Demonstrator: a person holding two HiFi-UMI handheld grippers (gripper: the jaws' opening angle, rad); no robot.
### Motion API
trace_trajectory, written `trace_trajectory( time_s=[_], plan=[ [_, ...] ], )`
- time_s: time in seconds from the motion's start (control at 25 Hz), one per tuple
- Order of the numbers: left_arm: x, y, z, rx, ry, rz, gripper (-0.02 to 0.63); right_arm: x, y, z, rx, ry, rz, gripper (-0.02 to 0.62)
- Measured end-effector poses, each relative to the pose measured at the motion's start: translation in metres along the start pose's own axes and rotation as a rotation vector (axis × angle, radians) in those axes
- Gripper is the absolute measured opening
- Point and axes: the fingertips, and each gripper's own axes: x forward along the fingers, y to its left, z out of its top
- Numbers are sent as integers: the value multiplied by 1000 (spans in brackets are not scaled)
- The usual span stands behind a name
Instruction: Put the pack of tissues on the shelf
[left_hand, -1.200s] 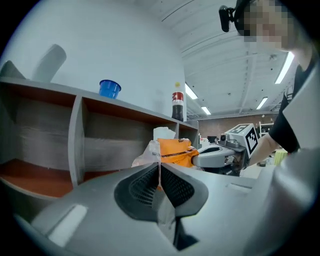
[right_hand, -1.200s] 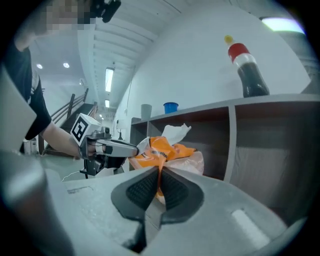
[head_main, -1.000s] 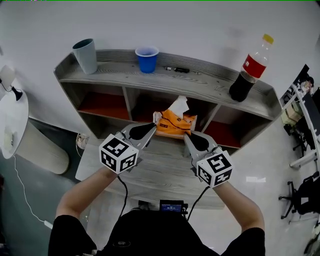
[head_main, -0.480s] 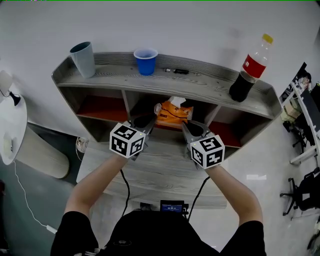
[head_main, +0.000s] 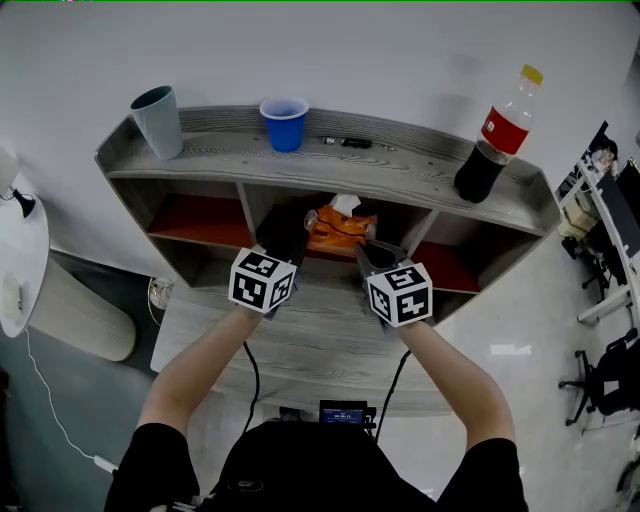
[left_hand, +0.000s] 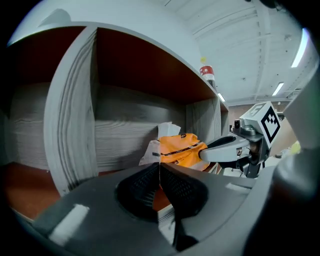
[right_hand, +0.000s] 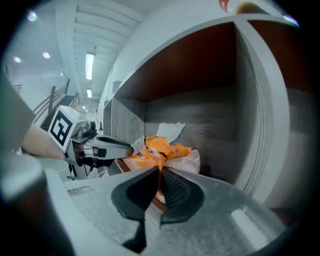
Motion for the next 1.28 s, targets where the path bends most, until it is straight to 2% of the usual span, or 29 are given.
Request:
trace_trajectory(
  time_s=[0.6, 0.8, 1.12, 1.28],
  plan=[
    [7, 0, -19, 2, 57, 50, 9, 11, -5, -11, 98, 40, -45, 8],
    [6, 1, -22, -13, 48, 62, 12, 10, -5, -12, 183, 30, -47, 9],
    [5, 4, -23, -36, 44, 76, 27, 11, -3, -11, 142, 22, -53, 16],
    [2, 9, -19, -60, 28, 81, 59, 10, -2, -6, 141, 7, -49, 72]
  ],
)
